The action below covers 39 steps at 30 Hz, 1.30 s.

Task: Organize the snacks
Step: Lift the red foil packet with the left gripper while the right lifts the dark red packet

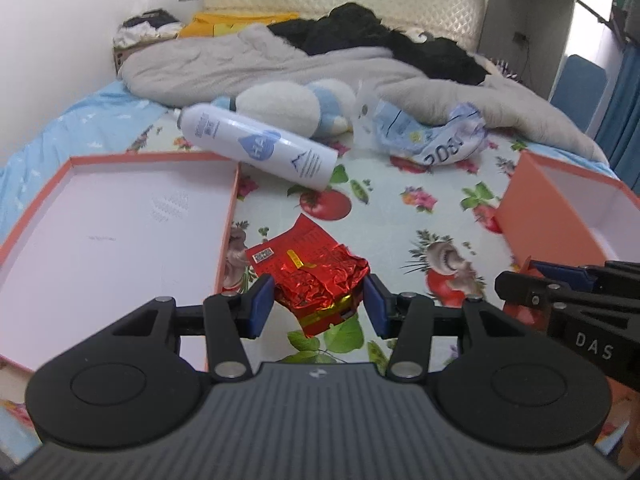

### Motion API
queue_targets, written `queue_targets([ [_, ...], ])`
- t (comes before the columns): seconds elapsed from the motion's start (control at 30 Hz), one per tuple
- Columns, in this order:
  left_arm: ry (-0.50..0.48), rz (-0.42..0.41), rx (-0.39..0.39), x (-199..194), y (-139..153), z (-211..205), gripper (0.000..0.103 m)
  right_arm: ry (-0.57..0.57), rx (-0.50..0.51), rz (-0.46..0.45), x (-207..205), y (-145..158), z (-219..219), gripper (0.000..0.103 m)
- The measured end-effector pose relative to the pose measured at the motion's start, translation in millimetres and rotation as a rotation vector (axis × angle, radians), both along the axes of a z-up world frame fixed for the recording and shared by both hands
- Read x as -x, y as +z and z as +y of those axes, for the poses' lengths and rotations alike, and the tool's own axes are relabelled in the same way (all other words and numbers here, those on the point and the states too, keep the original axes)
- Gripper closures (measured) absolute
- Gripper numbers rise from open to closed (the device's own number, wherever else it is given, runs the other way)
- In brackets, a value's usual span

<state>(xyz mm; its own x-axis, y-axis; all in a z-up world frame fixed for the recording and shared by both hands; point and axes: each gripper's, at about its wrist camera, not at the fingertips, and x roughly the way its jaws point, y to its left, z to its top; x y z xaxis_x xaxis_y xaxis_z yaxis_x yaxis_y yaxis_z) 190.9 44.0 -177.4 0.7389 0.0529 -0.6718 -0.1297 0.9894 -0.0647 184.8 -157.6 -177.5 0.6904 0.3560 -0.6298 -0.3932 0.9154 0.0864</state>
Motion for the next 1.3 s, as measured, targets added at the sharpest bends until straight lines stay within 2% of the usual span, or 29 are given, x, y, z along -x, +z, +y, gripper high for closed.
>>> queue_targets([
  [0.3,-0.012,-0.069,0.016,41,57,-17,0.049,-0.048,-0.112,0.04,30,33,-14,0.075],
  [0.47,-0.029,-0.102,0.054,55,89,-24,0.053,-0.065,-0.143,0.015,44,64,-23,0.075],
  [0.53,-0.044,-0.11,0.074,56,99,-28,0.064,-0.076,-0.148,-0.009,47,77,-27,0.075],
  [0.63,-0.052,-0.112,0.07,53,102,-32,0.066,-0.09,-0.145,-0.039,50,88,-33,0.075],
  [0.83,-0.044,-0.061,0.152,49,83,-18,0.069,-0.123,-0.158,0.003,50,78,-47,0.075],
  [1.0,-0.043,0.037,0.209,46,45,-1,0.068,-0.119,-0.16,0.053,53,56,-46,0.075],
  [1.07,-0.079,0.068,0.214,46,28,2,0.067,-0.115,-0.16,0.063,55,48,-46,0.075],
  [1.13,-0.127,0.091,0.206,43,12,2,0.06,-0.114,-0.165,0.082,56,40,-45,0.075],
  [1.2,-0.199,0.127,0.18,37,-4,-1,0.043,-0.113,-0.168,0.104,57,30,-46,0.075],
  [1.3,-0.281,0.146,0.074,32,-23,-9,0.033,-0.112,-0.165,0.121,61,21,-47,0.075],
])
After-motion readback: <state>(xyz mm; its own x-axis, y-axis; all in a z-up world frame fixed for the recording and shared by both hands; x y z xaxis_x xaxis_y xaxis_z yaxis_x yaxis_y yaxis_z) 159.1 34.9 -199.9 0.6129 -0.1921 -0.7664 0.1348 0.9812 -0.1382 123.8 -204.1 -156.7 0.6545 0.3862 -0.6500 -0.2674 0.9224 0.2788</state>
